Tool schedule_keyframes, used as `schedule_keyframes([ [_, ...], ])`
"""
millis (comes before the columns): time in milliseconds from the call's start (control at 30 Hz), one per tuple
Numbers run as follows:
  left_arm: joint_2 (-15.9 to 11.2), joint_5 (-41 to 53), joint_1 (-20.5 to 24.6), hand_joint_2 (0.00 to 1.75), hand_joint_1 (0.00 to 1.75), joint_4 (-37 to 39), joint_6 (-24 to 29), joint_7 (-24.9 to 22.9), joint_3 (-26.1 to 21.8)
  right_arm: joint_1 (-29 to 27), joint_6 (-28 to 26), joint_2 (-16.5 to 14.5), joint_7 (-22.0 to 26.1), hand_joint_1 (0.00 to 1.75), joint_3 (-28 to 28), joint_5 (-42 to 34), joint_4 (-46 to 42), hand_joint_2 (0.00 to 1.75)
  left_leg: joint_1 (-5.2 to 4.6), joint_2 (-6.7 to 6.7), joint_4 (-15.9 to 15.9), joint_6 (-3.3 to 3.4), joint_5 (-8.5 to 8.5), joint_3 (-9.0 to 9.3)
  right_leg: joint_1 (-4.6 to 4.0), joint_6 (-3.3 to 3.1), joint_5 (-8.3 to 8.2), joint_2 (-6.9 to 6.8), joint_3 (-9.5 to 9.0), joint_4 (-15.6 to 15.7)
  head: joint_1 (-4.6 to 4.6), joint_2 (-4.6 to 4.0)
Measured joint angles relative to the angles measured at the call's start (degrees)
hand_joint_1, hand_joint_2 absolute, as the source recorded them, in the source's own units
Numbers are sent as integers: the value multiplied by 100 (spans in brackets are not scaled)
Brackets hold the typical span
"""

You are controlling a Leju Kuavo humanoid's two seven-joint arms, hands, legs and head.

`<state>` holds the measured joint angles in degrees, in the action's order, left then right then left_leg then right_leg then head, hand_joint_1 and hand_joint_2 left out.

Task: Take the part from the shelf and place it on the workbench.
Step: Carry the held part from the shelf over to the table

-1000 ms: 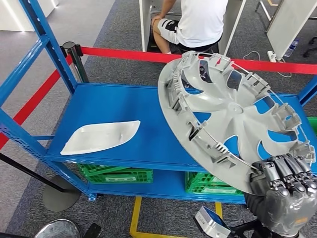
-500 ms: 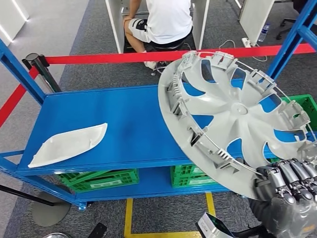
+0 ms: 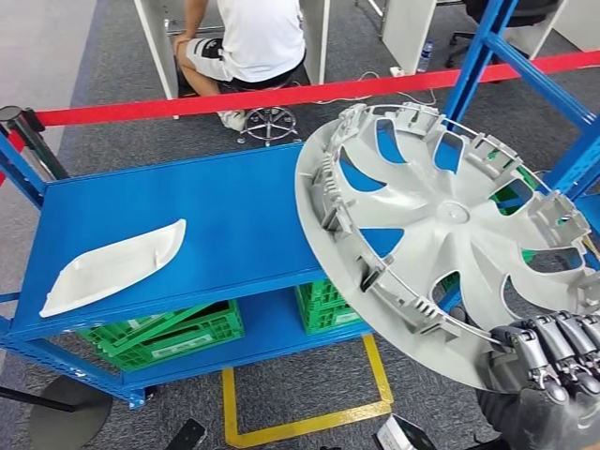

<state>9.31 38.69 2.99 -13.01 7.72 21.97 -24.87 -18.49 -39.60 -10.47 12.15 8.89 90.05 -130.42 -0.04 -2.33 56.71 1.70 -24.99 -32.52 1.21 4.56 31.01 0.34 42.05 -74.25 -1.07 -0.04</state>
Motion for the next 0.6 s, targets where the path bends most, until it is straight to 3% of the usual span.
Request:
schedule_keyframes([
  [33,0,3,4,175,0,0,0,-1,0,-3,0,0,-3,175,-1,0,0,175,-2,-86,9,-9,38,-58,0,9,-104,-21,-140,26,-3,0],
  [100,-1,6,17,175,0,-1,0,-2,-1,-4,0,0,-5,175,-5,0,-2,175,-7,-235,31,-49,107,-153,-6,26,-312,-166,-707,663,-3,0],
  [167,-2,6,26,175,0,-2,0,-6,-2,-2,0,0,-2,175,-11,1,-11,175,-27,-351,50,-107,169,-195,-46,-16,-272,-356,-1238,1422,8,0],
  [200,-3,6,34,175,0,-2,-1,-9,-2,-3,0,0,0,175,-18,1,-18,175,-35,-401,54,-134,201,-195,-69,-56,-206,-402,-1333,1618,12,0],
  [267,0,11,46,175,0,-2,-3,-23,-2,-15,0,0,10,175,-40,1,-37,175,-30,-487,47,-187,260,-193,-86,-174,-252,-318,-1270,1667,25,0],
  [300,2,15,49,175,0,-2,-4,-36,-3,-18,0,0,18,175,-52,-1,-48,175,-17,-441,70,-225,216,-211,-81,-228,-297,-265,-1215,1671,20,0],
  [367,3,22,40,175,0,-2,-9,-60,-3,-19,0,0,37,175,-73,-1,-64,175,2,-169,357,-295,-157,-316,-58,-331,-423,-150,-1105,1682,35,0],
  [400,3,24,35,175,0,-2,-13,-72,-4,-20,0,0,47,175,-81,-1,-68,175,10,6,670,-316,-449,-410,-51,-359,-487,-82,-1032,1681,43,0],
  [467,3,28,31,175,0,-2,-33,-85,-4,-38,0,-1,79,175,-105,2,-72,175,11,164,1389,-321,-865,-594,-51,-382,-606,72,-864,1677,54,0],
  [500,3,31,35,175,0,-2,-46,-92,-4,-55,0,-1,101,175,-121,3,-75,175,9,189,1595,-312,-905,-607,-53,-377,-666,152,-784,1675,55,0],
  [533,3,32,42,175,0,-2,-60,-97,-4,-71,0,-2,121,175,-135,4,-79,175,9,205,1596,-298,-835,-528,-54,-365,-722,231,-717,1673,54,0],
  [600,3,38,63,175,0,-2,-75,-107,-4,-96,0,-4,152,175,-164,3,-93,175,14,315,1002,-256,-547,-87,-47,-328,-825,390,-611,1670,55,0],
])
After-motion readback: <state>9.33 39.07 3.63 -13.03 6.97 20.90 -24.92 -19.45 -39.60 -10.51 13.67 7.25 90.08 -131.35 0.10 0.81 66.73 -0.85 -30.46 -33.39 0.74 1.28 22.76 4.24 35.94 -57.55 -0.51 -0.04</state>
